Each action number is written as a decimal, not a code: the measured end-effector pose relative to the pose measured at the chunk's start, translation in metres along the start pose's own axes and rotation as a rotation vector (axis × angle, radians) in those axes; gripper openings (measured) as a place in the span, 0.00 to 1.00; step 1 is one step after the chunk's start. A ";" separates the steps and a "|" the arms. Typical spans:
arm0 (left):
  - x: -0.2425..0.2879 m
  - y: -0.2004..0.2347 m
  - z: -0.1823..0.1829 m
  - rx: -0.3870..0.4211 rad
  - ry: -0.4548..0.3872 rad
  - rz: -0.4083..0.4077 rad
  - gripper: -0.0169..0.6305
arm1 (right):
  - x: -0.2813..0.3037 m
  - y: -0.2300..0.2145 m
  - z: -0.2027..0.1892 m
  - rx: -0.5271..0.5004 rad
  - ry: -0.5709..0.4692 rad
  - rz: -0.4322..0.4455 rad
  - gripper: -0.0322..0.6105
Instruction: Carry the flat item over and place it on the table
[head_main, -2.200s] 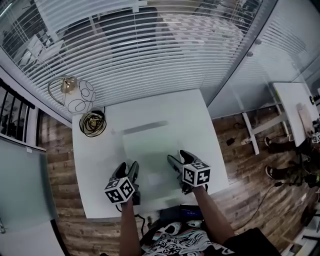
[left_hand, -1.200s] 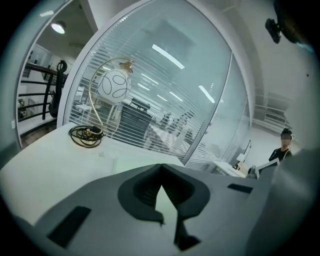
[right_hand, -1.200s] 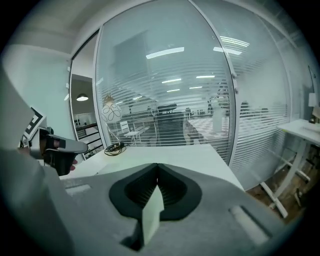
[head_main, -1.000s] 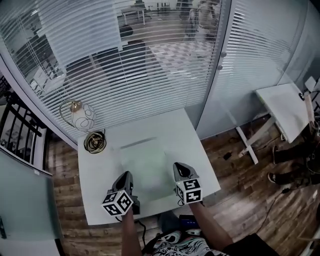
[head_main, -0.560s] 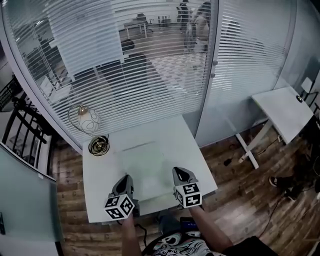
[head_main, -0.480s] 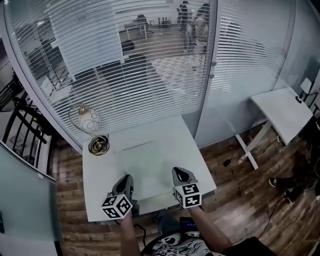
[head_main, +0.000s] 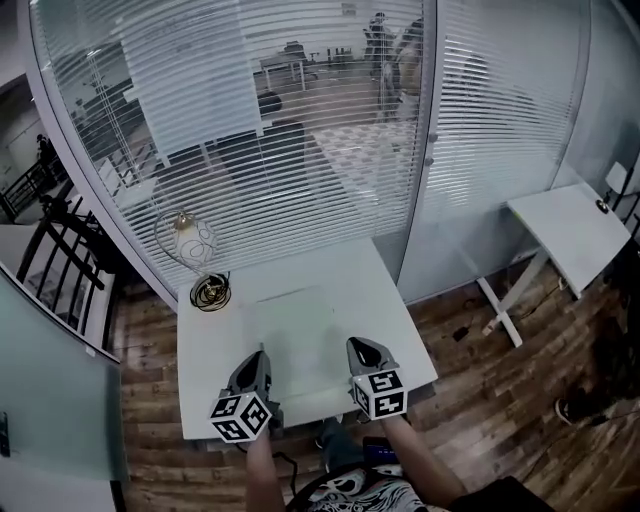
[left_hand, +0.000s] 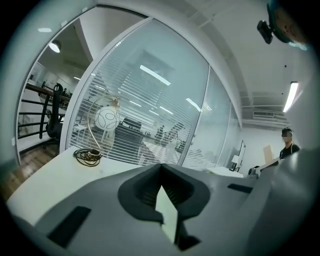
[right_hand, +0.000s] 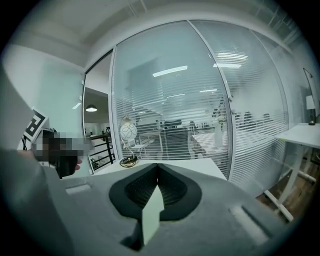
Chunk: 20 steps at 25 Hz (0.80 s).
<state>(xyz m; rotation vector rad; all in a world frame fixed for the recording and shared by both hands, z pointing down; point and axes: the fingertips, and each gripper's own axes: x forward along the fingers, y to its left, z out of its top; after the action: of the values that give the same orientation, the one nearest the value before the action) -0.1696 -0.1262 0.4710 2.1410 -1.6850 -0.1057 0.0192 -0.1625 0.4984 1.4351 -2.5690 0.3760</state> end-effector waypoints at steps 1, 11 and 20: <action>-0.001 0.000 0.001 0.000 -0.007 0.000 0.04 | -0.001 0.001 0.000 0.001 -0.004 0.001 0.06; -0.006 0.001 0.003 0.020 -0.021 0.007 0.04 | -0.003 0.005 0.002 0.007 -0.017 0.006 0.06; -0.007 0.007 -0.001 -0.027 -0.025 0.005 0.04 | -0.001 0.007 -0.004 0.013 -0.003 0.013 0.06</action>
<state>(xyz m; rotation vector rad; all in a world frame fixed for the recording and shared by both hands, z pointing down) -0.1776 -0.1211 0.4728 2.1245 -1.6928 -0.1540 0.0134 -0.1569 0.5009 1.4248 -2.5848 0.3932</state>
